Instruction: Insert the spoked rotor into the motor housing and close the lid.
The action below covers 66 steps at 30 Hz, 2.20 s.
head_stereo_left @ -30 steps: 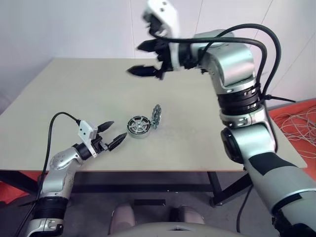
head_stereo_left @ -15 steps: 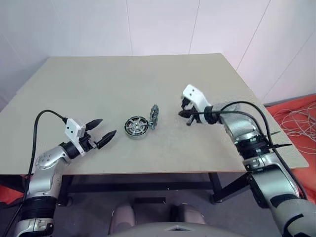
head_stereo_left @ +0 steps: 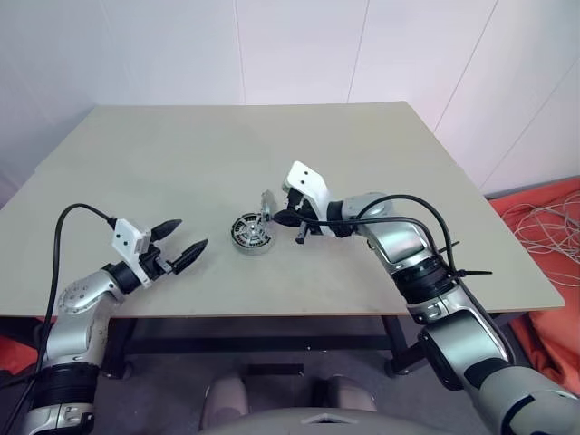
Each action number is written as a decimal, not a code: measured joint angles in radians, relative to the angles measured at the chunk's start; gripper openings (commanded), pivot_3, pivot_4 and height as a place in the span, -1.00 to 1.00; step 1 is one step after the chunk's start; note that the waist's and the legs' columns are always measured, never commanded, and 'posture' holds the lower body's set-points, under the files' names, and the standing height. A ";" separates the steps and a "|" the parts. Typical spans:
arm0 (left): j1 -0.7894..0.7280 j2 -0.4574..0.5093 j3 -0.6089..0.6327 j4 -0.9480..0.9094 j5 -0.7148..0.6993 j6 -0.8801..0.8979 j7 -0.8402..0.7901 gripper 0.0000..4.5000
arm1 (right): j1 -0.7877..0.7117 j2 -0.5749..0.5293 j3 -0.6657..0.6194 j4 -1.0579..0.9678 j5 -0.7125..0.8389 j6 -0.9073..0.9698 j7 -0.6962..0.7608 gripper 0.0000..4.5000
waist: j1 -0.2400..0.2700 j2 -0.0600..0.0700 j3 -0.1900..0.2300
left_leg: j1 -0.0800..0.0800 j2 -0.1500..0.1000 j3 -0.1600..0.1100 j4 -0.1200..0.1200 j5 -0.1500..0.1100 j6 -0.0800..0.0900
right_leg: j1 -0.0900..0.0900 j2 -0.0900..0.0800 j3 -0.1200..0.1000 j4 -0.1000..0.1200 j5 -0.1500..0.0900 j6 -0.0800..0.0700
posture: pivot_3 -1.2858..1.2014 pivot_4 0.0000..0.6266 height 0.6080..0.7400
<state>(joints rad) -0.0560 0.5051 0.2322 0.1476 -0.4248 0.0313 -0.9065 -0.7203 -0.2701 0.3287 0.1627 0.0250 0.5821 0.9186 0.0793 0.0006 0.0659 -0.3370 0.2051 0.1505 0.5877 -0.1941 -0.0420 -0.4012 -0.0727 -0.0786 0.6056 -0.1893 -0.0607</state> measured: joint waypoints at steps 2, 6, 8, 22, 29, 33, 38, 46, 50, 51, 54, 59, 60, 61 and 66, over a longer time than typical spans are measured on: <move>0.001 0.000 0.000 -0.002 0.000 0.001 0.001 1.00 | -0.022 0.019 0.006 0.031 -0.009 -0.021 -0.018 -0.99 | -0.002 0.000 0.000 | 0.000 0.000 0.000 -0.001 0.000 0.000 | 0.000 0.000 0.000 0.000 0.000 0.000 | 0.03 -1.00 1.00; 0.003 0.000 0.000 -0.007 -0.001 0.002 0.004 1.00 | -0.057 0.055 0.030 0.111 -0.039 -0.091 -0.054 -0.99 | -0.007 0.000 0.000 | 0.001 0.000 0.000 -0.002 0.000 0.000 | 0.000 0.000 0.000 0.000 0.000 0.000 | 0.03 -1.00 1.00; 0.004 -0.001 0.000 -0.008 -0.001 0.002 0.006 1.00 | -0.061 0.075 0.037 0.150 -0.046 -0.118 -0.065 -0.99 | -0.008 0.000 0.000 | 0.001 0.000 0.000 -0.002 0.000 0.000 | 0.000 0.000 0.000 0.000 0.000 0.000 | 0.03 -1.00 1.00; 0.004 -0.019 -0.005 -0.027 -0.002 0.013 0.018 1.00 | -0.067 0.203 0.103 0.407 -0.120 -0.323 -0.161 -0.99 | -0.010 0.000 0.000 | 0.005 0.000 0.000 -0.006 0.001 -0.002 | 0.002 0.000 0.001 0.000 0.000 -0.001 | 0.03 -1.00 1.00; 0.004 -0.027 -0.007 -0.040 -0.002 0.014 0.021 1.00 | -0.075 0.206 0.100 0.433 -0.142 -0.353 -0.161 -0.99 | -0.010 0.000 0.000 | 0.010 -0.001 -0.001 -0.006 0.001 -0.002 | 0.006 0.000 0.001 -0.001 0.000 0.000 | 0.03 -1.00 1.00; 0.005 -0.029 -0.007 -0.041 -0.002 0.017 0.021 1.00 | -0.074 0.196 0.083 0.410 -0.130 -0.330 -0.131 -0.99 | -0.010 0.000 0.000 | 0.009 0.000 -0.001 -0.006 0.001 -0.002 | 0.006 0.000 0.001 -0.001 0.000 0.000 | 0.03 -1.00 1.00; 0.009 -0.030 -0.008 -0.045 -0.002 0.022 0.019 1.00 | -0.067 0.189 0.025 0.353 -0.075 -0.284 -0.113 -0.99 | -0.010 -0.001 0.000 | 0.005 0.000 -0.001 -0.006 0.001 -0.002 | 0.002 0.000 0.001 0.000 0.000 -0.001 | 0.03 -1.00 1.00; 0.031 -0.017 -0.007 -0.050 -0.003 0.032 0.013 1.00 | -0.054 0.188 -0.007 0.348 -0.018 -0.287 -0.052 -0.42 | -0.009 -0.001 0.000 | 0.001 0.000 0.001 -0.009 0.001 -0.002 | -0.002 0.000 0.000 0.000 -0.001 -0.003 | 0.03 -1.00 1.00; 0.037 -0.016 -0.007 -0.059 -0.005 0.038 0.013 1.00 | -0.045 0.184 -0.007 0.348 -0.012 -0.301 -0.017 0.20 | -0.010 -0.001 0.000 | 0.002 0.000 0.001 -0.009 0.001 -0.002 | -0.001 0.000 0.000 0.000 -0.001 -0.003 | 0.03 -1.00 1.00; 0.040 -0.016 -0.007 -0.064 -0.006 0.043 0.013 1.00 | -0.045 0.183 -0.006 0.348 -0.010 -0.304 -0.004 0.36 | -0.009 -0.001 0.000 | 0.002 0.000 0.001 -0.009 0.001 -0.002 | -0.001 0.000 0.000 0.000 -0.001 -0.003 | 0.03 -1.00 1.00; 0.050 -0.014 -0.007 -0.073 -0.009 0.052 0.012 1.00 | -0.045 0.173 -0.005 0.349 -0.009 -0.327 0.011 0.83 | -0.009 -0.001 0.000 | 0.002 0.000 0.001 -0.008 0.001 -0.003 | -0.001 0.000 0.000 0.000 -0.001 -0.003 | 0.03 -1.00 1.00; 0.051 -0.007 -0.007 -0.081 -0.014 0.058 0.005 1.00 | -0.047 0.177 -0.007 0.389 -0.009 -0.351 0.006 1.00 | -0.009 -0.001 0.000 | 0.003 0.000 0.001 -0.008 0.001 -0.003 | -0.001 0.000 0.000 0.000 -0.001 -0.003 | 0.03 -1.00 1.00; 0.051 -0.007 -0.007 -0.082 -0.014 0.059 0.005 1.00 | -0.048 0.179 -0.007 0.396 -0.009 -0.356 0.003 1.00 | -0.009 -0.001 0.000 | 0.003 0.000 0.000 -0.008 0.001 -0.003 | -0.001 0.000 0.000 0.000 -0.001 -0.003 | 0.03 -1.00 1.00; 0.051 -0.007 -0.007 -0.082 -0.014 0.060 0.004 1.00 | -0.051 0.182 -0.007 0.405 -0.009 -0.360 0.000 1.00 | -0.010 -0.001 0.000 | 0.003 0.000 0.000 -0.008 0.001 -0.003 | -0.001 0.000 0.000 0.000 -0.001 -0.003 | 0.03 -1.00 1.00; 0.051 -0.007 -0.007 -0.083 -0.015 0.061 0.005 1.00 | -0.072 0.203 -0.012 0.479 -0.017 -0.397 -0.037 1.00 | -0.010 -0.001 0.000 | 0.002 0.000 0.001 -0.008 0.001 -0.003 | -0.001 0.000 0.000 0.001 -0.001 -0.003 | 0.03 -1.00 1.00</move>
<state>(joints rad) -0.0048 0.4984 0.2251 0.0644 -0.4400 0.0923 -0.9020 -0.7925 -0.0666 0.3169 0.6417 0.0084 0.1847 0.8817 0.0690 -0.0001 0.0656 -0.3345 0.2051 0.1510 0.5793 -0.1927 -0.0447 -0.4022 -0.0724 -0.0782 0.6062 -0.1905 -0.0636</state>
